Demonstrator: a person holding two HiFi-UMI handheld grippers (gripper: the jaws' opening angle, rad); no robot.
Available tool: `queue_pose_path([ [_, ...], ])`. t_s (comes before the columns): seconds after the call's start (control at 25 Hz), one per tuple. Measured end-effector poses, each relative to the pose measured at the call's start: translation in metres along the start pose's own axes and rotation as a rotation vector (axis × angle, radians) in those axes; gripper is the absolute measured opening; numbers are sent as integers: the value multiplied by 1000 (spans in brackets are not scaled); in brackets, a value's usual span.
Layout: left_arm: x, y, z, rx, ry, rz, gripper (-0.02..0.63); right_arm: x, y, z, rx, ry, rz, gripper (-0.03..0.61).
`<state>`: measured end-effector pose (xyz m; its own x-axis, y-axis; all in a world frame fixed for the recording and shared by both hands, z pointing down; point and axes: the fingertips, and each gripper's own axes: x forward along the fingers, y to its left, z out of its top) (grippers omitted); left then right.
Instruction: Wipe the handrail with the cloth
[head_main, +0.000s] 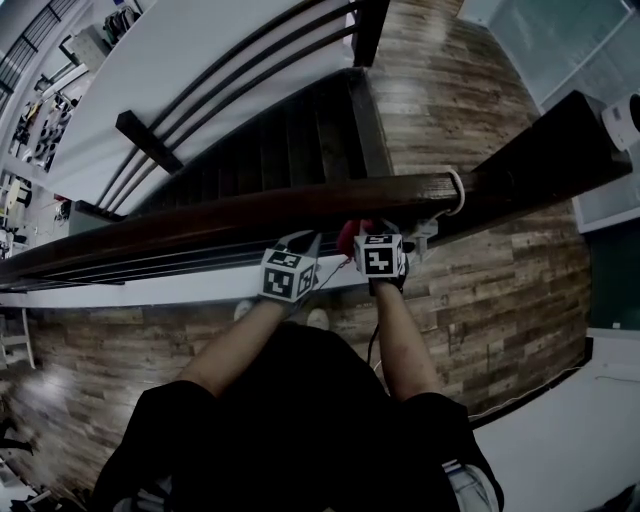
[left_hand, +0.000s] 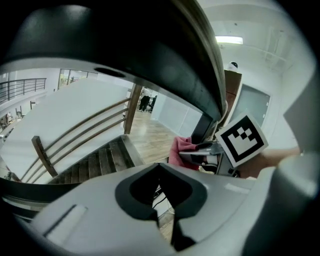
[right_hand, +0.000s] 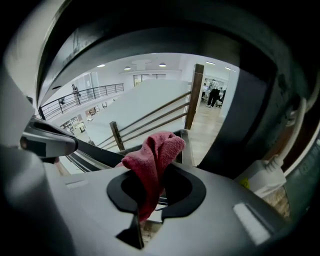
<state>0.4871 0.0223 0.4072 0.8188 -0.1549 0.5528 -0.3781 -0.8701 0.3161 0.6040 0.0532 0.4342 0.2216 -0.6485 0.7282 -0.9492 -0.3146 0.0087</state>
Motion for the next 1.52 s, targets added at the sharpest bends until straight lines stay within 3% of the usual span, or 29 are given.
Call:
queue_pose_path([
  [0.24, 3, -9, -2, -1, 12, -14, -2, -2, -17, -8, 194, -38, -27, 52],
  [0.56, 2, -19, -9, 18, 32, -33, -2, -8, -26, -19, 285, -43, -27, 52],
  [0.8, 1, -23, -8, 6, 23, -28, -2, -16, -30, -37, 486, -41, 24, 50],
  [1.0, 5, -34, -4, 10, -1, -42, -2, -30, -37, -61, 472, -28, 6, 49],
  [1.2, 7, -38, -9, -16, -3, -40, -2, -48, -13, -71, 366, -73, 48, 49],
  [1.32, 0, -37, -8, -31, -32, -36, -2, -64, 8, -64, 328, -142, 103, 49],
  [1.52, -28, -12, -5, -108, -117, 6, -2, -78, 50, -36, 202, -201, 269, 49],
])
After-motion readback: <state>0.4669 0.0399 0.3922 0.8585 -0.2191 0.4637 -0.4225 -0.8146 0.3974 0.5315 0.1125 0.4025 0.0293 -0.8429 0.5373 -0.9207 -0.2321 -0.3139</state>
